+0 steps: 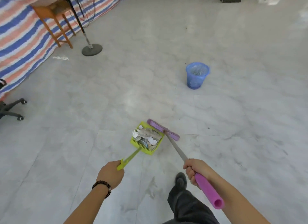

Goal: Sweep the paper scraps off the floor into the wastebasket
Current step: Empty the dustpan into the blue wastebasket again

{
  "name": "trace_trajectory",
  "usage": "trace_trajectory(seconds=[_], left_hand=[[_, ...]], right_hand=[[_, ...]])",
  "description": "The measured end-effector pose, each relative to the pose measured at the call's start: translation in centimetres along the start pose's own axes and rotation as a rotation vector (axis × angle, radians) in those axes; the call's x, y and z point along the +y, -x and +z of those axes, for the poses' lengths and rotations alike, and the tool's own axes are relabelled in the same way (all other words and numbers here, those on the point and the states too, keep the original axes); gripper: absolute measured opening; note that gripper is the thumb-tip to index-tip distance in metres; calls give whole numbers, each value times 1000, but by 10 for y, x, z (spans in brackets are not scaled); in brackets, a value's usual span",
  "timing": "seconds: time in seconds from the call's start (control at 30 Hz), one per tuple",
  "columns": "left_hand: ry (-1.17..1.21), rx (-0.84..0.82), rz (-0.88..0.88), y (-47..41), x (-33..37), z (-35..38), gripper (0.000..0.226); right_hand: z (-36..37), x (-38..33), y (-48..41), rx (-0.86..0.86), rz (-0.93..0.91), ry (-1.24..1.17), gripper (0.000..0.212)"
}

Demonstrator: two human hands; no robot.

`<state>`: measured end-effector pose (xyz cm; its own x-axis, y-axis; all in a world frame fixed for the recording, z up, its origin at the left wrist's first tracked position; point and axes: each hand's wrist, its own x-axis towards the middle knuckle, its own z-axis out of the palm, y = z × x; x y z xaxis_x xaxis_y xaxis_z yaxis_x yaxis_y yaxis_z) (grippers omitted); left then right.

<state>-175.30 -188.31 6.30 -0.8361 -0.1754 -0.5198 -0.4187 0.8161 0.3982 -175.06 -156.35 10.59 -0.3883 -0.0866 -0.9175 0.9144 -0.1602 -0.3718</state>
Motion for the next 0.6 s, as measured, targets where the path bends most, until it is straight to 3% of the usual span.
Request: trace_trajectory(seconds=[0.3, 0.6], left_hand=[[-100, 23, 114, -140, 186, -29, 23], [-4, 20, 215, -276, 325, -79, 21]], right_hand=[[-92, -167, -41, -21, -56, -348, 23], [-135, -314, -78, 56, -95, -523, 29]])
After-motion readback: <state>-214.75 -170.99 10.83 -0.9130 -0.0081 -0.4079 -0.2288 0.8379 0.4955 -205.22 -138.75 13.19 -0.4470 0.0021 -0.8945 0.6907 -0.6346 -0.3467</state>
